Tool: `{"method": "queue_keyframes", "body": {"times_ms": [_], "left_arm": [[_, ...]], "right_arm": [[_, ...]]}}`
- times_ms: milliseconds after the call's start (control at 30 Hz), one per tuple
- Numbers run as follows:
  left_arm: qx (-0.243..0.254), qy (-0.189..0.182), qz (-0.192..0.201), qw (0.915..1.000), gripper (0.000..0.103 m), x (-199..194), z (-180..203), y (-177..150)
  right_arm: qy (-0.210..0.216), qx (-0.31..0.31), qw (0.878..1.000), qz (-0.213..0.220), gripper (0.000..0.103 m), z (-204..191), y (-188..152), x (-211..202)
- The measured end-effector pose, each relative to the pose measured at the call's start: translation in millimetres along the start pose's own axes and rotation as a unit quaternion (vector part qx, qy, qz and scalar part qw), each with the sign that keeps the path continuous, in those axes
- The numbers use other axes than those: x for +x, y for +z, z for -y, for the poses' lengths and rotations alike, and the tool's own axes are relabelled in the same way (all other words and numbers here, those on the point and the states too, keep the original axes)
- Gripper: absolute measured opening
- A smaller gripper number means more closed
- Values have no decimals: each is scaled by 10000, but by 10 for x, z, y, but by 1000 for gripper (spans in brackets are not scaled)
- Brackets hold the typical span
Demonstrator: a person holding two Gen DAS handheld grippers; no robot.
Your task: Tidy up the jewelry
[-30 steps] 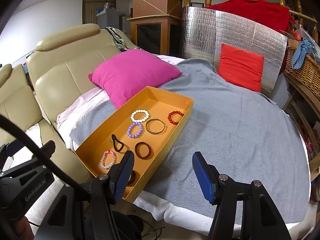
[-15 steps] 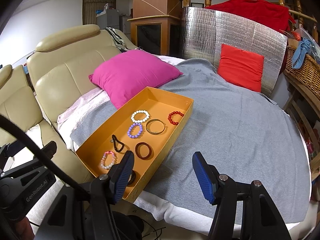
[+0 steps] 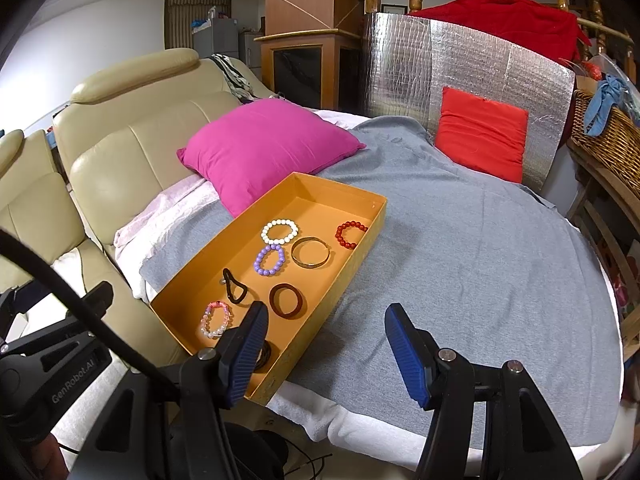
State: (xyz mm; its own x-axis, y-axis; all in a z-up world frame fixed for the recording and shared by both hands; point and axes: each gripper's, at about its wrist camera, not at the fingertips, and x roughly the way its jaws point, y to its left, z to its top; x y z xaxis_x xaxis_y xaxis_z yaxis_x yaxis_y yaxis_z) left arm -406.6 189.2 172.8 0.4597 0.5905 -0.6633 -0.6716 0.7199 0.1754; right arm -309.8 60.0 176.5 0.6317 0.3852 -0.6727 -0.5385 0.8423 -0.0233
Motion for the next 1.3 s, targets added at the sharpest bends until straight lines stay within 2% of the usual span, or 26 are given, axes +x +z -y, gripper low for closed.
{"method": "queue_keyframes", "body": {"times_ms": [700,1300], "left_arm": [[21,-5,-29,10000,72,31,0,-3],[104,139,-57,9998,72,79,113,37]], "right_arm": [[18,-7,10000,-30,65,14,-27,33],[100,-13,9999,-76,65,87,-4,187]]}}
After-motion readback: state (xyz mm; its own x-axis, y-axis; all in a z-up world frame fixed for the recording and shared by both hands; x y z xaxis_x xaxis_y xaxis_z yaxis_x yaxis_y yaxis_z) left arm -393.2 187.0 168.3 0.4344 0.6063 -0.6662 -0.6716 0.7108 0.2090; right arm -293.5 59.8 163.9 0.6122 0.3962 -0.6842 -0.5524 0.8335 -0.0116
